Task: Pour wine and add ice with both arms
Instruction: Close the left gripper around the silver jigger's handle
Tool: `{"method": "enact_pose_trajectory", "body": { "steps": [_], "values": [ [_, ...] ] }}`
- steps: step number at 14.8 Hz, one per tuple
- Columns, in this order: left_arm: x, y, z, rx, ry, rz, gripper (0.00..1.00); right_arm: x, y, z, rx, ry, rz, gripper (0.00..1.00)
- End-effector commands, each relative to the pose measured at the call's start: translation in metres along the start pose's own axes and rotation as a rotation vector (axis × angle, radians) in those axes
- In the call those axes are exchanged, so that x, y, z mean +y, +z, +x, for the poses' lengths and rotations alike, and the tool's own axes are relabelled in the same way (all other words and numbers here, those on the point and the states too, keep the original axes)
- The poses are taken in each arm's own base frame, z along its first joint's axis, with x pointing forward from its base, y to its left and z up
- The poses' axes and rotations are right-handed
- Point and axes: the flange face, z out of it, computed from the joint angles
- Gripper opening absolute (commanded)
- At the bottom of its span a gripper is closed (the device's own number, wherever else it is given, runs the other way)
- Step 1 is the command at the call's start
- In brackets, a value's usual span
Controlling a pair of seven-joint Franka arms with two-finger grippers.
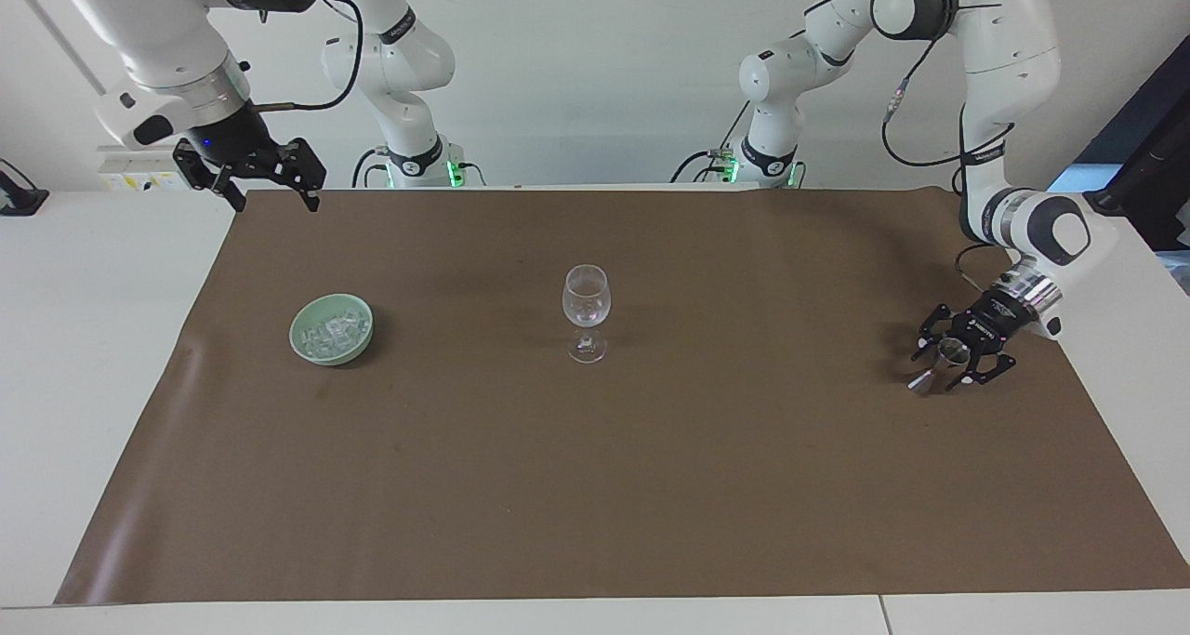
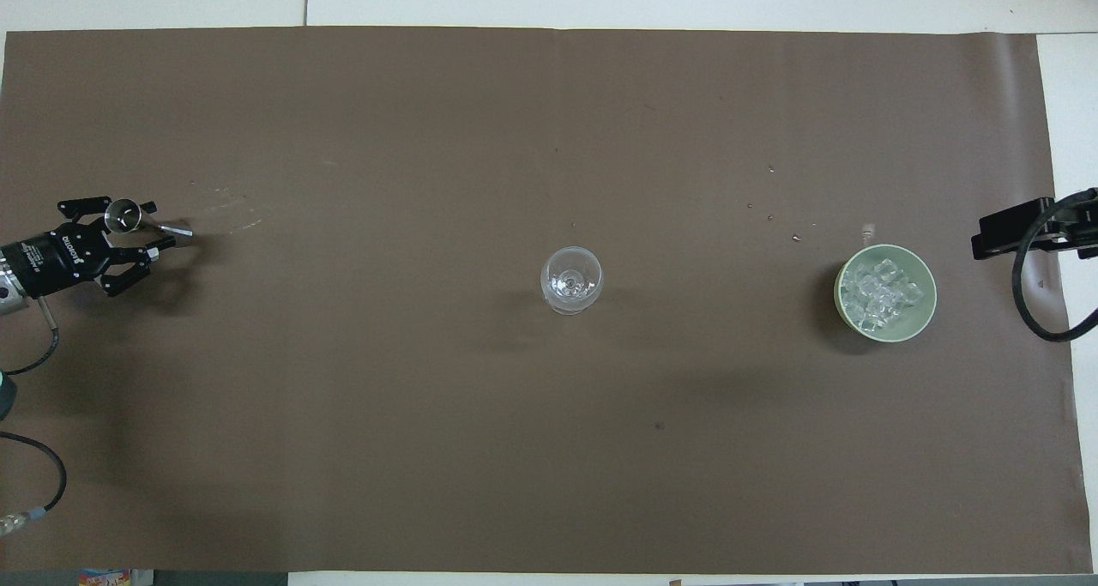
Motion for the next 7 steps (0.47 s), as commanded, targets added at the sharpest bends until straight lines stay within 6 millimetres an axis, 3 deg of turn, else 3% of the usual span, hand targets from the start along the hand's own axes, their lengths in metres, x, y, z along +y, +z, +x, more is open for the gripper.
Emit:
{"method": "enact_pose_trajectory", "body": {
  "steps": [1,4,7],
  "values": [
    [-0.006,-0.006,-0.002,-0.006,-0.008,-0.025,0.00,0.003,-0.001,-0.007,0.002,0.000,0.018,1.00],
    [-0.005,-0.018,-0.015,-0.062,-0.074,-0.002,0.00,0.003,0.000,-0.006,0.000,0.000,0.018,1.00],
    [-0.006,-0.037,-0.049,-0.109,-0.079,0.018,0.00,0.003,-0.001,-0.007,0.002,0.000,0.018,1.00]
  ]
}}
